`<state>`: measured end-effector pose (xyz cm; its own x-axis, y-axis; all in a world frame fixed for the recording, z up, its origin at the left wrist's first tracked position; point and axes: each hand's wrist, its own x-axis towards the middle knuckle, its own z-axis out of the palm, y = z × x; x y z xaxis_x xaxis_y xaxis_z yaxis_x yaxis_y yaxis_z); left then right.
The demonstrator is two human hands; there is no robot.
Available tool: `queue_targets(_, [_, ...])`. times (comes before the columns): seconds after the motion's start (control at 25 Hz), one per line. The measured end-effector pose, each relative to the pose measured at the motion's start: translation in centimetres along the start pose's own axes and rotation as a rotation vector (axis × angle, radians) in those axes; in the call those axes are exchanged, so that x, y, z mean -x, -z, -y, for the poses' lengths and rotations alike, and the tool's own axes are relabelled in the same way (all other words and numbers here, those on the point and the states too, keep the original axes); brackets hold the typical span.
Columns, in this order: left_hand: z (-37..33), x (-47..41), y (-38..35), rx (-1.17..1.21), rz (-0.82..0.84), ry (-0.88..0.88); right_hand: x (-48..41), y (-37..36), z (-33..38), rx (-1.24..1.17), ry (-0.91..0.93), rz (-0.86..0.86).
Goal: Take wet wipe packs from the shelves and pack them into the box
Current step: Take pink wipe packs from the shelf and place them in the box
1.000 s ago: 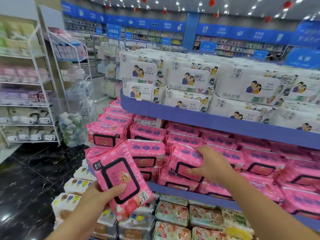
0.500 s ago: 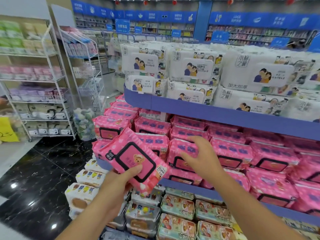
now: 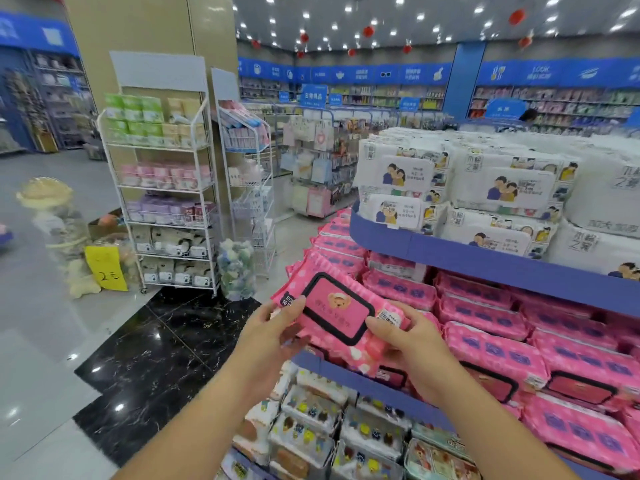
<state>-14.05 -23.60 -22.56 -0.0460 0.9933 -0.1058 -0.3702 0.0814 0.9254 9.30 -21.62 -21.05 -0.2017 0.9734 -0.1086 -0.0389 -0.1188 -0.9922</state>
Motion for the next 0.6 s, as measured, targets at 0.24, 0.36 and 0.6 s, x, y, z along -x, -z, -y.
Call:
queue_targets(0.24, [-3.3,-7.8,9.9,-0.341,0.21,0.079,-5.3,-5.9,2.5,0.567,0.1,-0.049])
queue_targets(0.36, [-2.0,-11.7,12.1,-0.474,0.308,0.038,-9.0,-8.3,1.3,0.732,0.149,-0.022])
queue_targets(0.6, [2.8,-19.2,12.4,-0.572,0.398,-0.061,-13.0,-7.9,-3.0,0.902,0.135,-0.183])
